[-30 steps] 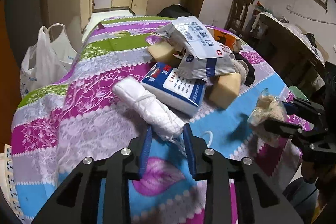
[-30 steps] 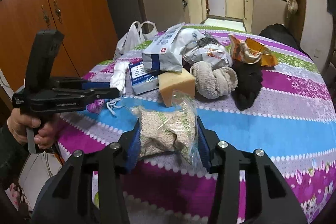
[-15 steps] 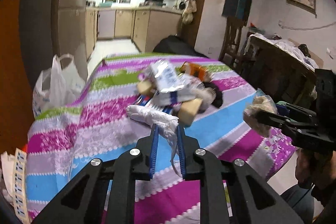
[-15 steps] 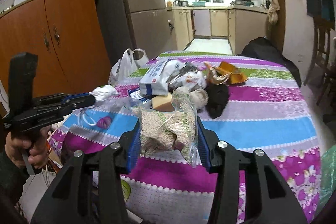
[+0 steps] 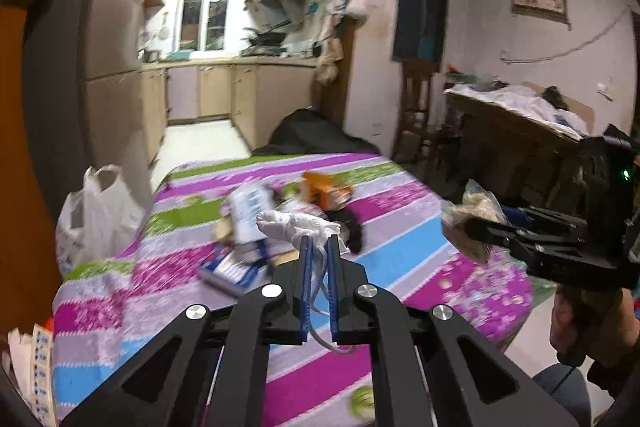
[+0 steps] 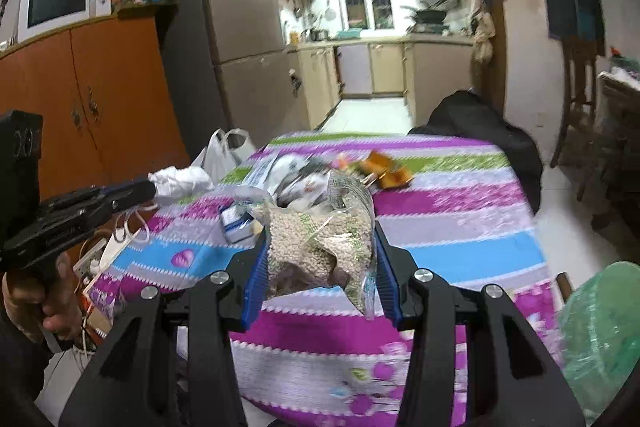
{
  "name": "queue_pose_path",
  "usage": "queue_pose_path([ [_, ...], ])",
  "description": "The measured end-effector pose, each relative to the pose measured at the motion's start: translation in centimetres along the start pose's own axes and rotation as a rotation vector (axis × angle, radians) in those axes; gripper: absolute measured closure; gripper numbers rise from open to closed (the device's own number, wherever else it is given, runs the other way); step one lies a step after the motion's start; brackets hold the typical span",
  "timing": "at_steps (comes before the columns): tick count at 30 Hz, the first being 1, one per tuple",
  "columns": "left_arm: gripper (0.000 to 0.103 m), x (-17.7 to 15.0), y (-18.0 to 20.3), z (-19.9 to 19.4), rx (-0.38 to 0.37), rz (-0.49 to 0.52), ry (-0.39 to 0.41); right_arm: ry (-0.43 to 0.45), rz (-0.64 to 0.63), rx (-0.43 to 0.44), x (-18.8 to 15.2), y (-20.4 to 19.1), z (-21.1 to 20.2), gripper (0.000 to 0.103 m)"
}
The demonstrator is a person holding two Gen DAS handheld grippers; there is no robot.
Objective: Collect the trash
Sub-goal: 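Carry the cloth and grain bag over the green bin with both tools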
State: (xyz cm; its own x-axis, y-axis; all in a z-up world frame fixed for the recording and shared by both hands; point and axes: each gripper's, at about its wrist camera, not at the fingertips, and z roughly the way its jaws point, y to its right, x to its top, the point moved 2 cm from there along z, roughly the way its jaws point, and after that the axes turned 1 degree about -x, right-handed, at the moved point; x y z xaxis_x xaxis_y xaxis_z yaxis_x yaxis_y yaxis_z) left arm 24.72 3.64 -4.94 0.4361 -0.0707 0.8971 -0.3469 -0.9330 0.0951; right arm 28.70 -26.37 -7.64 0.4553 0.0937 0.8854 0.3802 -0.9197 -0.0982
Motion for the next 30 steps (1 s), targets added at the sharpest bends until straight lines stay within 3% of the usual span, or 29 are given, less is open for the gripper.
queue_pose_path([
  [5,0.095,2.6,4.6,0.6,-0.085,0.046,0.034,0.051,0.008,-0.091,1.5,3.4,-3.8,0.059],
  [10,0.095,6.2,10.9,2.1,-0.195,0.105,0.076,0.093,0.032,-0.240,2.7,8.7,-8.7,0.059],
  [16,0.095,9.8,19.4,5.0,-0.343,0.168,0.088,0.081,0.097,-0.403,3.3,15.7,-13.2,0.059],
  [24,0.095,11.9,30.5,10.5,-0.556,0.198,-0.001,-0.025,0.192,-0.531,1.7,23.5,-15.7,0.059],
  [30,0.095,12.4,37.5,16.2,-0.707,0.154,-0.149,-0.128,0.296,-0.550,-0.7,28.1,-15.6,0.059],
])
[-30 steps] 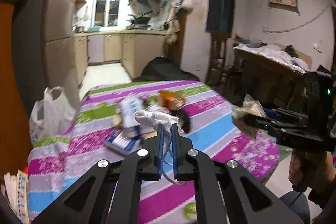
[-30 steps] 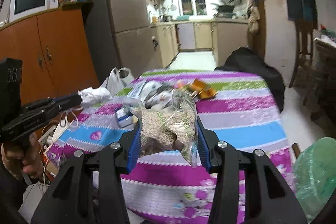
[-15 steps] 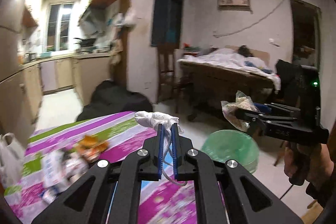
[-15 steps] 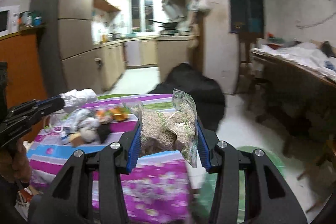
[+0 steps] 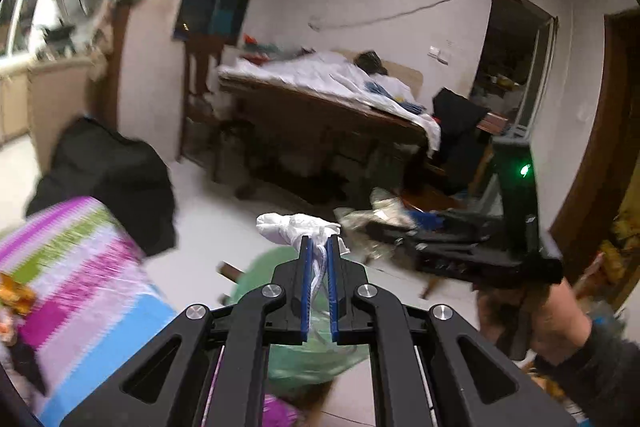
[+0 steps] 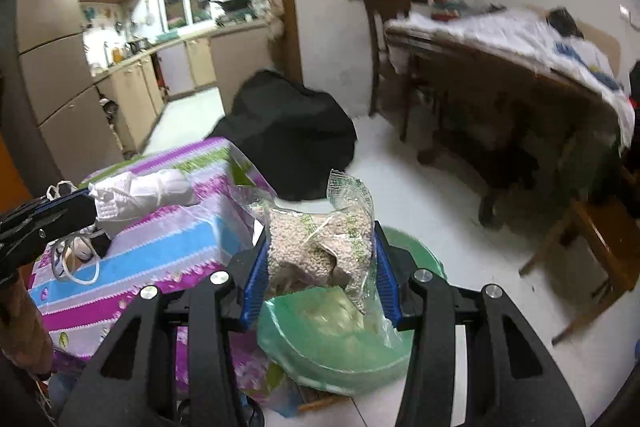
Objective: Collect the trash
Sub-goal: 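Carry the cloth and grain bag over the green bin with both tools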
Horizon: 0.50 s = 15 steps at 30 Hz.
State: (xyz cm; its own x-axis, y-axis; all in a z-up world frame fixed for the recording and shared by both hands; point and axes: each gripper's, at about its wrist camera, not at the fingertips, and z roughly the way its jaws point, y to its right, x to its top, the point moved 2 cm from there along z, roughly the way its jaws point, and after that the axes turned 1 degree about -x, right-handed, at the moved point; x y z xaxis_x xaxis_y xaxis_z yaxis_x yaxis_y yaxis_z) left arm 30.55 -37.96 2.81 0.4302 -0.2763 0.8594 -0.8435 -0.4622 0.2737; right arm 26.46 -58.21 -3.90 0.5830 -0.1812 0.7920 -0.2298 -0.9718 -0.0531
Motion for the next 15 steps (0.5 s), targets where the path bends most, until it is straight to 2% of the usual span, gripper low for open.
queue_pose_path([
  [4,0.095,1.0,-0.5,5.4,-0.077,-0.093,-0.069,-0.102,0.034,0.006,-0.8,1.8,2.5,0.059],
  [7,0.095,1.0,-1.5,9.3,-0.098,-0.152,-0.118,-0.162,0.054,0.010,-1.3,3.0,4.1,0.059],
  [13,0.095,-0.4,-3.1,15.4,-0.064,-0.192,-0.210,-0.242,0.112,0.027,-1.7,5.8,6.3,0.058],
  [14,0.095,-1.2,-3.9,15.0,-0.063,-0.198,-0.219,-0.258,0.120,0.031,-1.9,5.9,6.6,0.058],
  [15,0.095,-1.4,-4.0,16.3,-0.058,-0.207,-0.238,-0.270,0.123,0.033,-1.9,6.2,7.0,0.058],
])
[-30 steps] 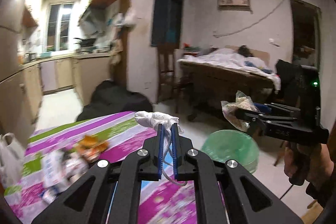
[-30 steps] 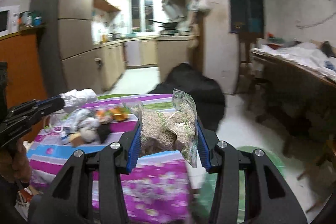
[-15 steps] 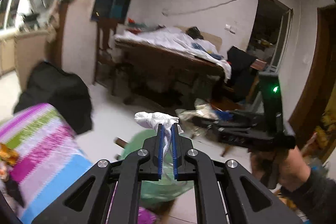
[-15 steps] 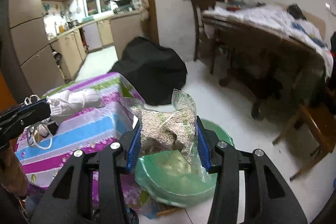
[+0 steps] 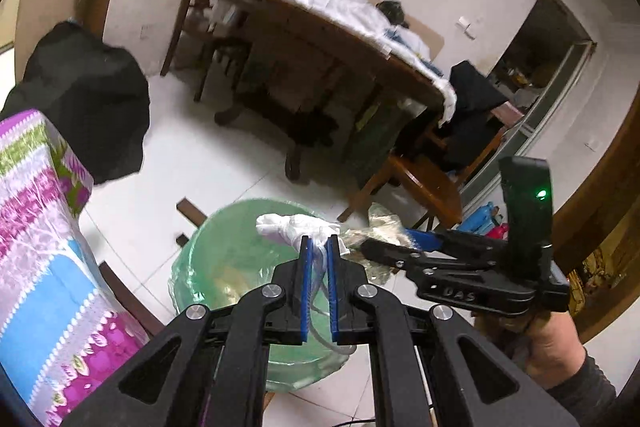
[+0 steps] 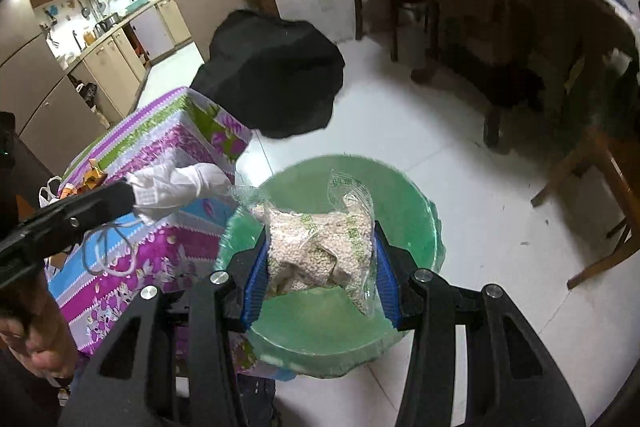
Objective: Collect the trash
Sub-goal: 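Carry the cloth and grain bag over the green bin with both tools, then open both tools to drop the cloth and grain bag into the bin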
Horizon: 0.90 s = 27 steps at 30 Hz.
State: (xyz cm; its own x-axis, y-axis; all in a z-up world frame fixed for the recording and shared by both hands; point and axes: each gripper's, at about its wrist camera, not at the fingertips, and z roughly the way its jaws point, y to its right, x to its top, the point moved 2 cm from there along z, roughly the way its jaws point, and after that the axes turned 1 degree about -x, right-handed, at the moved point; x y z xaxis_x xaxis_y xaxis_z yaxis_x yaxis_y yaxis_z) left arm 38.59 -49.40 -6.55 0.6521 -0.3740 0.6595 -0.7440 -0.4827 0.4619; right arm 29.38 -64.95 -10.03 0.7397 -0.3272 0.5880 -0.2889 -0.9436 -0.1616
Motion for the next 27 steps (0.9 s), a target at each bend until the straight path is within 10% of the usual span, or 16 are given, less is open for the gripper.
queue_pose_path([
  [27,0.089,-3.1,-5.5,6.5,0.065,-0.076,-0.117,-0.069,0.053,0.024,-1.0,4.5,4.2,0.054],
])
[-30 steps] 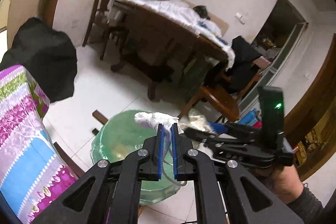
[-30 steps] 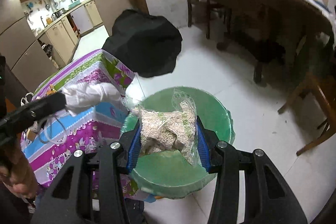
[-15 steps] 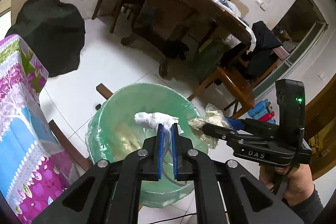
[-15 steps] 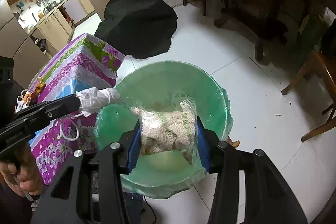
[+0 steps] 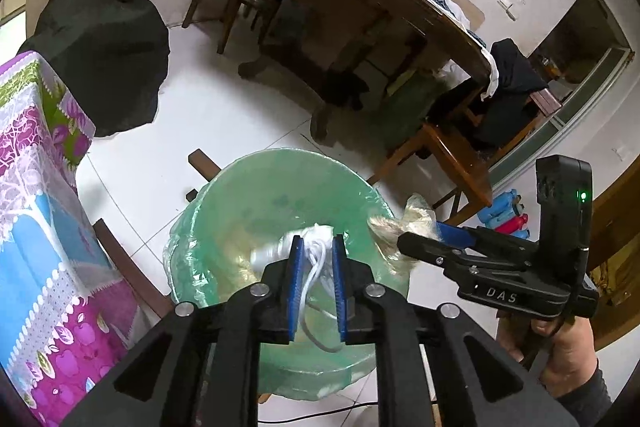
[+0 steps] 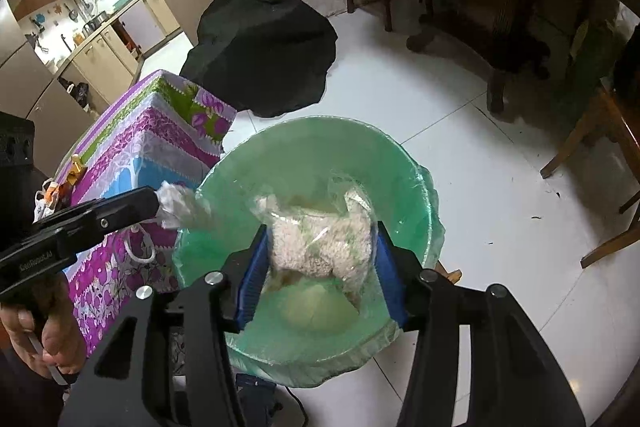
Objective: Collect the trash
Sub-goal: 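Open both tools to drop the cloth and grain bag into the bin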
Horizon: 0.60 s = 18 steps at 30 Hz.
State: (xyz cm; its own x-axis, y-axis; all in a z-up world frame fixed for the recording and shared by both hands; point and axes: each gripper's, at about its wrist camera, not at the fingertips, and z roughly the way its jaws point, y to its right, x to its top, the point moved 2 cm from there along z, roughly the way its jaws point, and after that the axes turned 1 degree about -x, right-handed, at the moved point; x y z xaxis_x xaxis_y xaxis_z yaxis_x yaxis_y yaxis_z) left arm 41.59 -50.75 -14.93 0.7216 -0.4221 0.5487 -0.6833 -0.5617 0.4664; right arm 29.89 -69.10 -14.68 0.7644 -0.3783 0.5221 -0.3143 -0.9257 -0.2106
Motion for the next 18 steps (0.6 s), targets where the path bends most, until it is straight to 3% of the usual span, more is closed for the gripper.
queue_pose_path([
  [7,0.089,-0.48,-0.49,0.33,0.023,-0.003,-0.008,0.012,0.011,0.003,-0.03,0.46,-0.11,0.053],
  [18,0.070,-1.10,-0.69,-0.48,0.043,-0.002,0.009,0.021,0.012,-0.003,-0.30,0.54,-0.37,0.051],
])
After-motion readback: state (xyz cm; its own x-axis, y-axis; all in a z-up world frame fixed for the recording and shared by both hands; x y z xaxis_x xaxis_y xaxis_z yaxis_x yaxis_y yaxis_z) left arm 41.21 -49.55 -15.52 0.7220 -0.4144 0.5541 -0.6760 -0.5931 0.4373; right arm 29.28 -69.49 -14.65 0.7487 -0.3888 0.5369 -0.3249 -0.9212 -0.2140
